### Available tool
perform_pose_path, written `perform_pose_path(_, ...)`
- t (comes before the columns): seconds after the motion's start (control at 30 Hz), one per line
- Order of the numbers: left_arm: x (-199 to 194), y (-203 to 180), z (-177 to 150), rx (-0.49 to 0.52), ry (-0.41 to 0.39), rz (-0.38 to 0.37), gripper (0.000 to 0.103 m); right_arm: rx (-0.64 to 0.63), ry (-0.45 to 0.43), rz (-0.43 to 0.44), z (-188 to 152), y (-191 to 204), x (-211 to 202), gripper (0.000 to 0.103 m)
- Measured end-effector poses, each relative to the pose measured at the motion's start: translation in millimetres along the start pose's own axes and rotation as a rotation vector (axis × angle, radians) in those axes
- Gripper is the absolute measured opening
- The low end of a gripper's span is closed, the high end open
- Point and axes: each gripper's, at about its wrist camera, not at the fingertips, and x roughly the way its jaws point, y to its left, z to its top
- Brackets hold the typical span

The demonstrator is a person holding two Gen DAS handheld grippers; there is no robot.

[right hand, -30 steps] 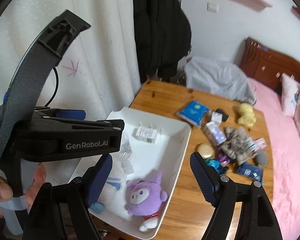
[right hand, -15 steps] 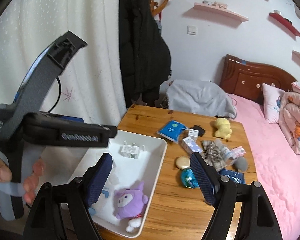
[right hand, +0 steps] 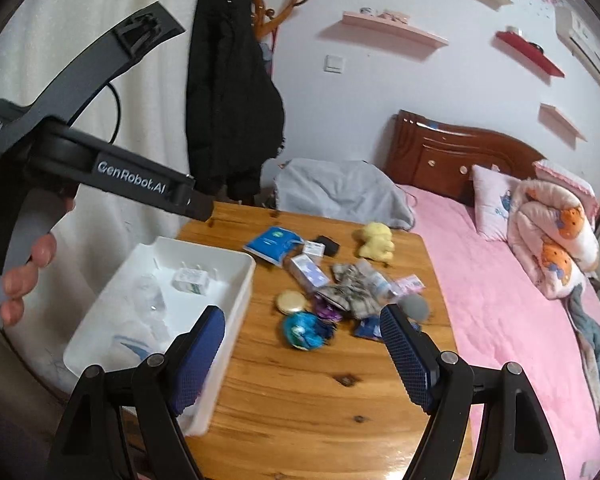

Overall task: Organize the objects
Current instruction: 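Move both tools back over the remaining items on the table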

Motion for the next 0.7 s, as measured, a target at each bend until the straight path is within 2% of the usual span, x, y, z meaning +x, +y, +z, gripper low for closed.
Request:
perform_pose_path(0.2, 31.4, -40.5, 5.7, 0.084, 0.052, -0.018, 0.083, 0.079, 0.061, -0.031, -24.0, -47.8, 12.6, 0.081)
perform_pose_path(0.33, 62.8, -63.8, 9.4, 0.147, 0.115, -0.004, 0.083, 0.142, 0.121, -0.040, -37.3, -85.1, 31.4, 0.081)
perform_pose_path(0.43, 84.6, -74.9, 8.9, 0.154, 0.164, 0.005, 0.083, 0.182, 0.167, -0.047, -45.1, -112.4, 49.9, 0.081)
perform_pose_path(0.53, 113.8, -82.9, 9.6, 0.134, 0.227, 0.012, 0.083, 0.223, 0.213, -0.041, -52.5, -138.3, 71.7, 0.075)
perform_pose_path(0.7, 158.4, -91.8, 8.6, 0.143, 0.320, 0.025, 0.083, 0.281, 0.288, -0.021, -64.5, -176.6, 107.9, 0.075)
